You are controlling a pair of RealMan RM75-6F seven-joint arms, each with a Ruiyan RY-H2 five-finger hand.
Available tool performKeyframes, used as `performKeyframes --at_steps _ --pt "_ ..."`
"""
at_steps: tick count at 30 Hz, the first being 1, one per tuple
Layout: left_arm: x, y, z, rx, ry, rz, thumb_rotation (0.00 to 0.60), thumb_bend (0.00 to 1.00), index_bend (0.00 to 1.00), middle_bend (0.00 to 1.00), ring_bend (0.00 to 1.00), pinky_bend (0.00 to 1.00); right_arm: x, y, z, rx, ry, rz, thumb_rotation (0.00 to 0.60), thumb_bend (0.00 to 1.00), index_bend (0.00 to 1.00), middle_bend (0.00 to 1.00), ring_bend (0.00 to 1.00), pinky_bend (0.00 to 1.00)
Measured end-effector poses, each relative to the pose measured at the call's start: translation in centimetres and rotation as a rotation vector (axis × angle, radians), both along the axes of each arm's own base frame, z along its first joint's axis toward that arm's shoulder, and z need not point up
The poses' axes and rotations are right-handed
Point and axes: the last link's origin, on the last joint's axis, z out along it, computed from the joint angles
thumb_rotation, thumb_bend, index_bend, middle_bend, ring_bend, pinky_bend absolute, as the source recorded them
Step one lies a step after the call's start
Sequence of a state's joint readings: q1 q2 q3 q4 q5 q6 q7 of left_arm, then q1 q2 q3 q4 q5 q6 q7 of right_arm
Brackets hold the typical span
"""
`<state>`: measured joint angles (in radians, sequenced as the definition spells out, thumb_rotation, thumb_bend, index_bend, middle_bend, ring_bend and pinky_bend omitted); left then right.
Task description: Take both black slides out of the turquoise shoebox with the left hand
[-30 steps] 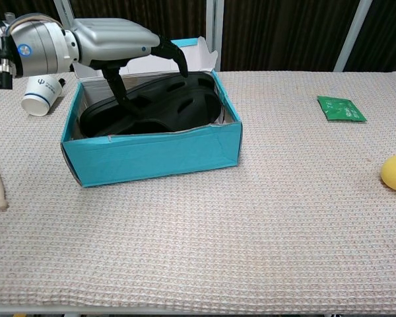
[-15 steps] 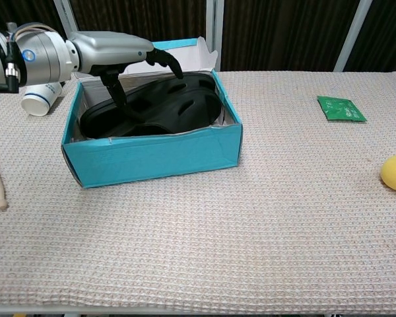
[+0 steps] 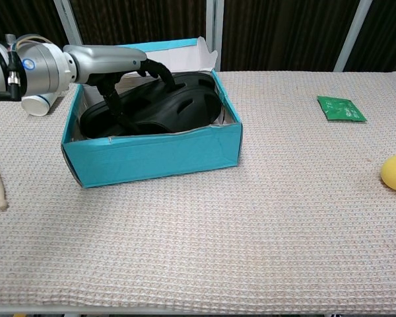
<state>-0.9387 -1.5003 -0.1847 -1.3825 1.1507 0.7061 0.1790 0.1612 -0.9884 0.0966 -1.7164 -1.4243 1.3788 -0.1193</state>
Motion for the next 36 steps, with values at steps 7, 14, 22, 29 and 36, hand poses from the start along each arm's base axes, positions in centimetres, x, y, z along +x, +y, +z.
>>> performKeyframes --at_steps 7,14,22,29,36 --pt "-0.5 -0.2 -1.0 0.033 0.054 0.002 0.600 0.03 0.18 0.09 0.07 0.12 -0.2 0.1 0.1 -0.001 -0.002 -0.005 0.600 0.10 0.06 0.12 0.05 0.12" --pt "-0.3 -0.3 -1.7 0.112 0.102 -0.070 0.600 0.03 0.31 0.09 0.06 0.12 -0.3 0.2 0.0 -0.001 -0.005 -0.006 0.600 0.10 0.06 0.12 0.05 0.12" --pt "-0.7 -0.6 -2.7 0.119 0.114 -0.116 0.600 0.14 0.39 0.10 0.06 0.12 -0.3 0.1 0.0 -0.002 -0.006 -0.007 0.600 0.10 0.06 0.12 0.05 0.12" --pt "-0.6 -0.8 -2.7 0.119 0.038 -0.130 0.600 0.36 0.52 0.16 0.06 0.12 -0.2 0.1 0.1 -0.006 -0.005 -0.008 0.600 0.10 0.06 0.12 0.05 0.12" --pt "-0.8 -0.5 -1.5 0.143 -0.105 -0.122 0.600 0.40 0.54 0.17 0.06 0.12 -0.2 0.1 0.2 -0.005 -0.003 -0.013 0.600 0.10 0.06 0.12 0.05 0.12"
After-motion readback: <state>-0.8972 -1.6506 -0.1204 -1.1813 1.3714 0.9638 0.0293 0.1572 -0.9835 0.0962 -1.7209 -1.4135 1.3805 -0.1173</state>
